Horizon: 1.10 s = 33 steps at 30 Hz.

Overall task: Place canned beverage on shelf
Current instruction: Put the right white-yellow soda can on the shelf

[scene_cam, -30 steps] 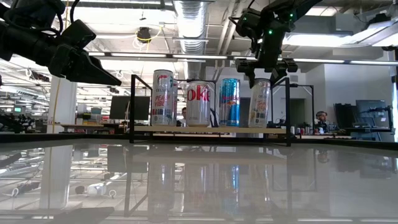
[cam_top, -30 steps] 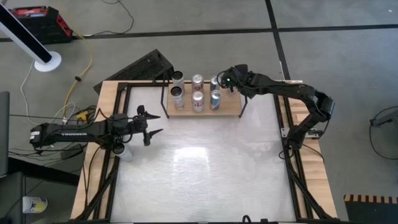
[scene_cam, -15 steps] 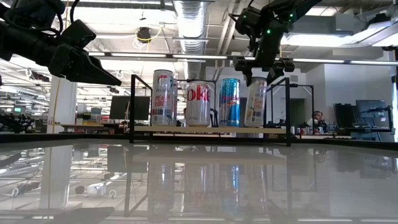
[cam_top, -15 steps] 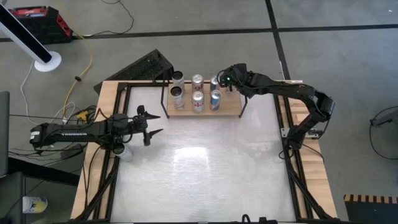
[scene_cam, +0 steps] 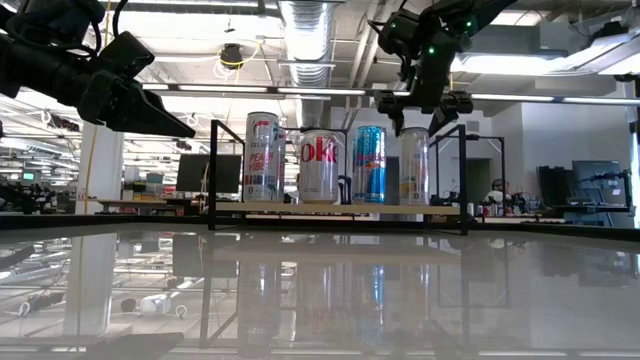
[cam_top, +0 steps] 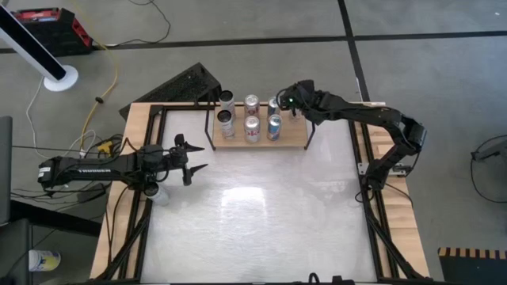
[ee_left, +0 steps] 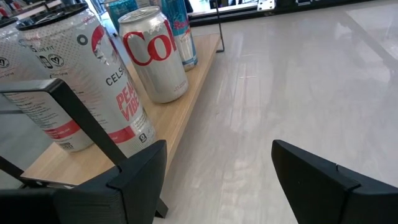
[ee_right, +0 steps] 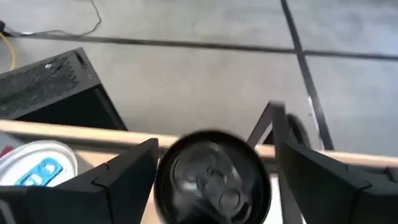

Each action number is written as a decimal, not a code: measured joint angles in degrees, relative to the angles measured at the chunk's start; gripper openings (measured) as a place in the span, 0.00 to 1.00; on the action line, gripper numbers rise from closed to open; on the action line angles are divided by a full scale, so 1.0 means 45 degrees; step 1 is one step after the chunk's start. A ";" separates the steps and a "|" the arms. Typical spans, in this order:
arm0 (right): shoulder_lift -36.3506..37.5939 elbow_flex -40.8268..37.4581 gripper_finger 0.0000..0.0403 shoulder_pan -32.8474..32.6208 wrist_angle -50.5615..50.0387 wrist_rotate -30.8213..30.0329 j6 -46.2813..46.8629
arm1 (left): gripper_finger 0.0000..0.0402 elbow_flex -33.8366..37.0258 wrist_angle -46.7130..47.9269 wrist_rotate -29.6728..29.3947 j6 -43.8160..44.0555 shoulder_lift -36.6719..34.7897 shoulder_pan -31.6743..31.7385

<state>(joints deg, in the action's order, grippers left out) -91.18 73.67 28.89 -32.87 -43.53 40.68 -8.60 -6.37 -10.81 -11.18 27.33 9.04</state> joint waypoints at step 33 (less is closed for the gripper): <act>0.0374 0.2288 0.04 -0.1243 -0.6868 -0.0222 -0.0433 | 0.68 0.0000 0.0204 0.0021 0.0423 -0.0002 0.0000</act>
<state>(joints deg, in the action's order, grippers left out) -89.49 83.96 23.30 -63.77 -44.53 38.73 -8.60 -5.45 -10.71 -9.28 27.32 9.04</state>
